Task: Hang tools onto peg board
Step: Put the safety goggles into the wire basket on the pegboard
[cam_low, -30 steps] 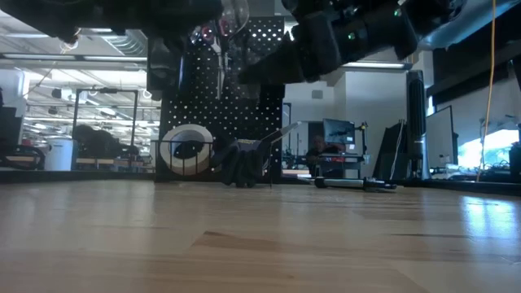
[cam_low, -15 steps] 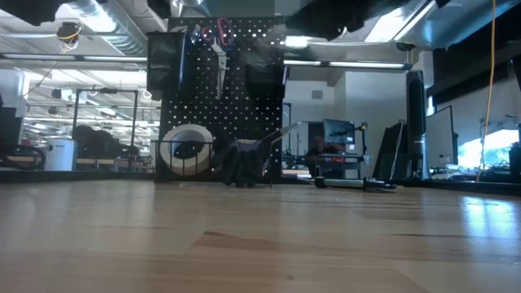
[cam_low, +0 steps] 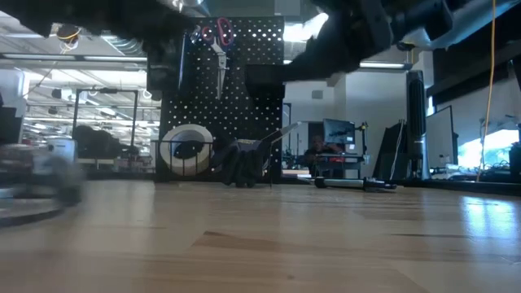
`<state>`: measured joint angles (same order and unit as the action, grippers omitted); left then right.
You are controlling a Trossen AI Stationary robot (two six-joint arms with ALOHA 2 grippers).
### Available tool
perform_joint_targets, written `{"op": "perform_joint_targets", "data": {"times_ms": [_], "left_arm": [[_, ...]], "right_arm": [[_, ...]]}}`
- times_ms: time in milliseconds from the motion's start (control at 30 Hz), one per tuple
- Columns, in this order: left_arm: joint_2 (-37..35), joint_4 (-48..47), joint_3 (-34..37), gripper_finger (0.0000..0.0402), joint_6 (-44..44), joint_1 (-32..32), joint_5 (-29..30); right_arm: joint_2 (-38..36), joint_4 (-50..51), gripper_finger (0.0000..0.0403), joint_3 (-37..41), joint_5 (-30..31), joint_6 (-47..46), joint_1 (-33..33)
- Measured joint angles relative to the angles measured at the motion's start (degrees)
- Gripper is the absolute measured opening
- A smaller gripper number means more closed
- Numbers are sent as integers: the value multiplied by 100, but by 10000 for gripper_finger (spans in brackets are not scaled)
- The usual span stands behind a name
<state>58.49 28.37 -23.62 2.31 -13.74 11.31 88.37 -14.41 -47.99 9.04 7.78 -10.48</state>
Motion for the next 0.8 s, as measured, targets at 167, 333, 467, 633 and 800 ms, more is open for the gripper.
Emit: {"op": "perform_joint_targets", "data": {"times_ms": [167, 333, 467, 633, 800], "left_arm": [[1, -1060, 0, 1, 986, 30, -10], [1, -1759, 0, 33, 1655, 28, -163], [51, -1908, 0, 95, 1945, -126, -456], [64, -2022, -26, 154, 2280, -840, -776], [340, -3358, -625, 149, 3015, -1955, 149]], "right_arm": [[392, -183, 154, 2, 44, -145, 2], [612, -209, 175, 2, 42, -442, 1], [620, -171, 209, 2, -176, -522, 0], [615, -166, 237, 2, -507, -551, -7], [615, -34, 241, 2, -921, -1092, -7]]}}
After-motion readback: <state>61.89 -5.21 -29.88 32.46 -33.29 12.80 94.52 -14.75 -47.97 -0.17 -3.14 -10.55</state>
